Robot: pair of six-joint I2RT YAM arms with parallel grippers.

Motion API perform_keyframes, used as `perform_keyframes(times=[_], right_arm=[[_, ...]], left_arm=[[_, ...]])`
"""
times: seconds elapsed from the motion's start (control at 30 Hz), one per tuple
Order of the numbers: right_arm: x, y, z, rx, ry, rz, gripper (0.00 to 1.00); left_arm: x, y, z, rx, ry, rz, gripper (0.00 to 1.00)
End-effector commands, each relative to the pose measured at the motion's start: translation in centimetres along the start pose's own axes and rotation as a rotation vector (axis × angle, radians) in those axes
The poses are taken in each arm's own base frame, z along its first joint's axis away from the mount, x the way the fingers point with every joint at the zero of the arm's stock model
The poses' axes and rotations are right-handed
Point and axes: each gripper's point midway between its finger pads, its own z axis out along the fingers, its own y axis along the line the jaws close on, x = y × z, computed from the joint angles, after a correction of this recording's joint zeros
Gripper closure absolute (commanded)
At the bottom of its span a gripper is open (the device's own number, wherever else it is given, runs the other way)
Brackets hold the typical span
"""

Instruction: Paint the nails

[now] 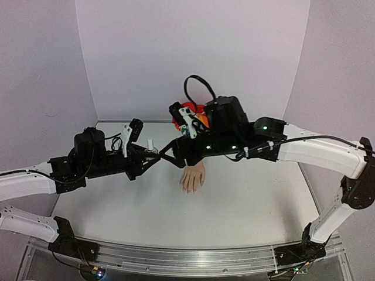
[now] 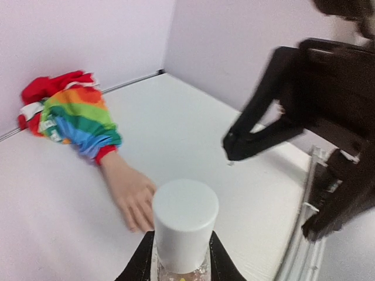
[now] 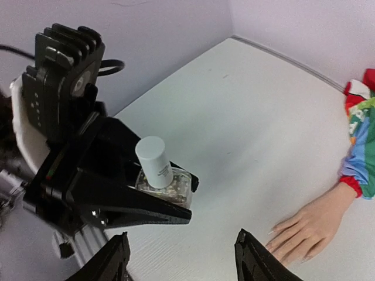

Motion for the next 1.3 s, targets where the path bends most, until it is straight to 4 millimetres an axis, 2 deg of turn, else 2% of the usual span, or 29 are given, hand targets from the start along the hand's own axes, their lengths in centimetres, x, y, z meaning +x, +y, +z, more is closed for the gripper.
perform_keyframes(times=[0.0,0.07,0.17,0.27,0.43,0.63,0.77,0.87,0.93,0.97,1.07,1.13,1.23,1.27], right_arm=[[-1.9,5.9,-6.7,-0.482,-0.101,-0.139,0.31],[-1.7,6.5,-7.8,-0.549,-0.104,-0.182,0.31],[-2.0,6.8,-8.6,-0.63,-0.11,-0.202,0.35],[-2.1,8.1,-8.9,-0.739,-0.097,-0.223,0.4],[-2.3,9.5,-8.3,-0.85,-0.063,-0.221,0.51],[-1.9,9.8,-7.1,-0.899,-0.029,-0.204,0.6],[-1.6,10.1,-6.9,-0.928,-0.015,-0.201,0.7],[-1.4,10.1,-6.8,-0.932,-0.012,-0.203,0.83],[-1.2,10.1,-6.8,-0.922,-0.015,-0.206,0.95],[-1.1,10.0,-6.7,-0.914,-0.019,-0.207,0.99],[-0.5,9.6,-6.4,-0.876,-0.019,-0.207,1.0],[0.0,8.8,-5.5,-0.809,-0.017,-0.193,1.0],[0.2,6.4,-2.6,-0.583,-0.029,-0.142,1.0],[0.0,4.8,-1.1,-0.435,-0.04,-0.118,1.0]], left_arm=[[-2.9,-8.9,-3.9,0.512,-0.145,0.095,1.0],[-2.7,-10.9,-5.0,0.648,-0.133,0.097,1.0],[-2.6,-12.5,-5.5,0.766,-0.084,0.087,1.0],[-2.6,-13.4,-5.5,0.844,-0.046,0.08,1.0],[-2.5,-14.0,-5.3,0.896,-0.023,0.075,1.0],[-2.6,-14.2,-5.0,0.919,-0.014,0.077,1.0],[-2.7,-14.2,-4.9,0.917,-0.014,0.079,1.0],[-2.8,-14.0,-4.7,0.898,-0.018,0.08,1.0],[-3.1,-13.7,-4.5,0.863,-0.032,0.081,1.0],[-3.3,-13.4,-4.4,0.838,-0.037,0.08,1.0],[-4.2,-11.8,-3.3,0.697,-0.06,0.066,1.0],[-5.0,-9.5,-2.3,0.531,-0.093,0.048,1.0],[-6.2,-3.6,-0.6,0.165,-0.143,0.005,1.0],[-6.5,-0.8,-0.2,-0.004,-0.15,-0.013,1.0]])
